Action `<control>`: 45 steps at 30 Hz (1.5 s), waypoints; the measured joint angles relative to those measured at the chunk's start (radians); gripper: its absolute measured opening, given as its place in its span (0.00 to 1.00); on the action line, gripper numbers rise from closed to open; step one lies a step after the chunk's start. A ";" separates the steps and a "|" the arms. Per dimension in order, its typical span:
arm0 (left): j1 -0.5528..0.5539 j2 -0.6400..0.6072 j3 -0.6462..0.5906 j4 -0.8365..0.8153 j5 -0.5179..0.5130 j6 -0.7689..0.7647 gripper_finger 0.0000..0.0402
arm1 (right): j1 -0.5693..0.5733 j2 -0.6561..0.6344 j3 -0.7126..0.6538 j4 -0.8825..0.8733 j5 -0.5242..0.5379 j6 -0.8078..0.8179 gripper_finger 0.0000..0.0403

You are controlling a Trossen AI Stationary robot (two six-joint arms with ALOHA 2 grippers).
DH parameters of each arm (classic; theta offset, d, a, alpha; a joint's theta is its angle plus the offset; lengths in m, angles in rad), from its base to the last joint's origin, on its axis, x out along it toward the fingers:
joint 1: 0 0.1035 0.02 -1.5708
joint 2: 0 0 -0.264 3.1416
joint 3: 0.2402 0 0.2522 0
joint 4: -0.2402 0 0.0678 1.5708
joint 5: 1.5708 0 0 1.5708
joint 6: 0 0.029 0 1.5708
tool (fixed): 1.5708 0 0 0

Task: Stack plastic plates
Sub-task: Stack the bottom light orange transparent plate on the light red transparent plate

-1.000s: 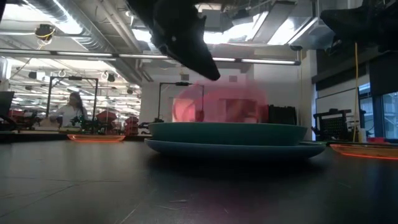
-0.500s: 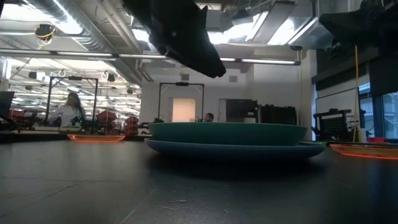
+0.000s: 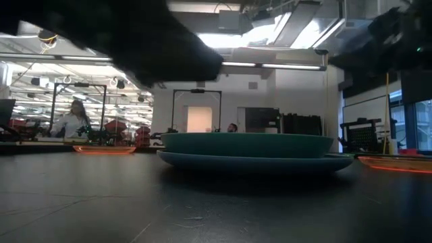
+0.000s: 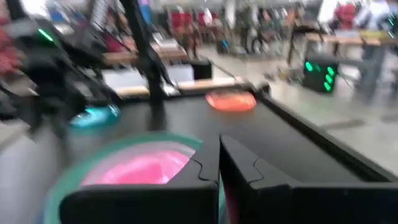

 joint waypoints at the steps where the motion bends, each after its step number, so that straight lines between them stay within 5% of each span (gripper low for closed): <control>1: -0.014 -0.003 -0.007 0.030 -0.024 0.024 0.37 | 0.000 0.028 0.000 0.000 0.015 -0.002 0.01; 7: -0.049 -0.015 -0.017 0.104 -0.167 0.174 0.37 | 0.000 0.197 0.012 -0.025 0.037 0.036 0.01; 14: -0.038 -0.015 -0.017 0.112 -0.165 0.192 0.37 | 0.042 0.349 0.164 -0.250 -0.002 0.130 0.01; 18: -0.038 -0.015 -0.017 0.114 -0.164 0.192 0.37 | 0.183 0.406 0.289 -0.410 0.031 0.182 0.01; 32: -0.039 -0.014 -0.009 0.111 -0.086 0.191 0.37 | 0.737 0.685 0.546 -0.771 0.428 0.493 0.01; 41: -0.039 -0.014 -0.009 0.113 -0.086 0.162 0.37 | 0.772 0.858 0.553 -0.854 0.341 0.675 0.02; 45: -0.039 -0.014 -0.009 0.113 -0.082 0.157 0.37 | 0.772 0.913 0.553 -0.905 0.330 0.756 0.10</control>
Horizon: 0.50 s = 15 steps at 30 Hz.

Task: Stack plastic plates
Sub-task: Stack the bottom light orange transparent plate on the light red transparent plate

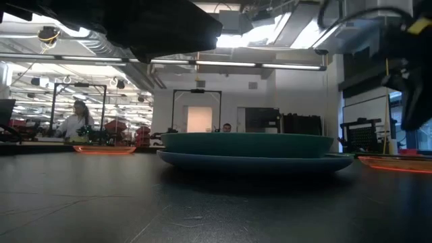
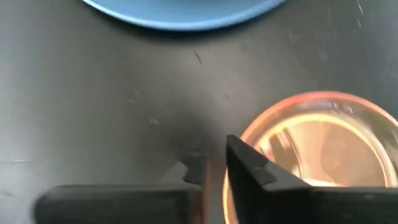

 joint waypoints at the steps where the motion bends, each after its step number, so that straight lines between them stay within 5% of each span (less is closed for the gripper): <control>1: 0.000 0.000 0.000 0.000 0.000 0.000 0.37 | 0.000 0.011 0.000 -0.014 0.000 0.020 0.14; 9: 0.000 0.000 0.000 0.000 0.000 -0.003 0.37 | 0.000 0.118 0.000 -0.032 0.003 0.053 0.45; 15: 0.000 0.000 0.000 -0.006 0.000 -0.022 0.37 | 0.000 0.217 0.000 -0.036 0.037 0.053 0.50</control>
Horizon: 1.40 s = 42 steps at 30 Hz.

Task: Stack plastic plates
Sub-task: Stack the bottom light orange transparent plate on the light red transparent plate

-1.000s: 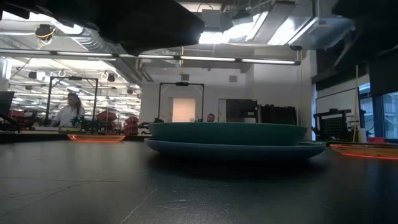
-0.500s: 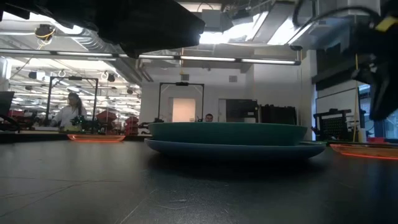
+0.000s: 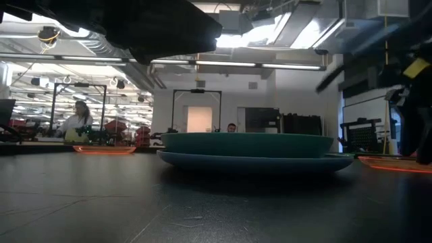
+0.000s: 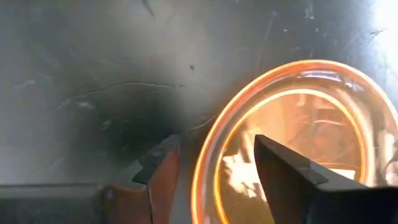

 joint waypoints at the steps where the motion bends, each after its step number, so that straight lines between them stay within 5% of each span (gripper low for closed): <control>1: 0.000 0.000 0.000 0.000 0.000 0.000 0.37 | 0.000 0.015 0.000 0.000 0.011 0.001 0.49; 21: 0.000 0.000 0.000 -0.003 0.000 -0.003 0.37 | -0.040 0.108 -0.003 -0.017 0.079 -0.017 0.02; 31: 0.000 0.000 0.000 -0.003 0.000 -0.004 0.37 | -0.039 0.108 0.025 -0.057 0.081 -0.154 0.01; 42: -0.003 0.000 0.000 -0.003 0.000 -0.007 0.37 | -0.039 0.107 0.270 -0.151 0.167 -0.408 0.00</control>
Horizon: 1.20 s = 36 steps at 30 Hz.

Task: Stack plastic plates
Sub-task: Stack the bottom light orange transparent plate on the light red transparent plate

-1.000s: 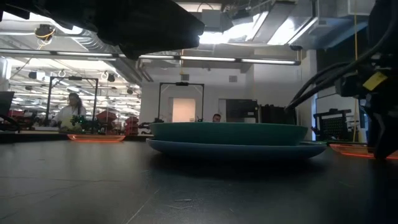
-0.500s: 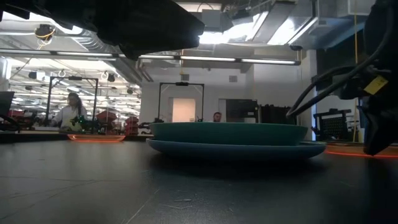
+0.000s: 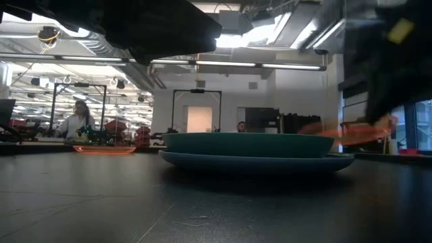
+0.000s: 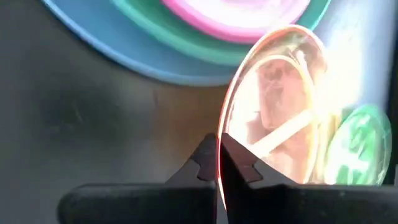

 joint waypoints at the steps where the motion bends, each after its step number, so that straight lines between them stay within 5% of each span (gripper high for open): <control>1: -0.001 0.000 0.000 0.000 0.000 0.000 0.37 | 0.000 0.000 0.019 0.002 0.014 -0.023 0.00; 19: -0.005 0.000 0.000 0.000 0.000 0.003 0.37 | -0.006 0.000 0.014 0.527 -0.002 -0.509 0.00; 36: -0.005 0.000 0.000 0.000 0.000 0.003 0.37 | -0.143 0.000 -0.113 0.803 -0.192 -0.490 0.00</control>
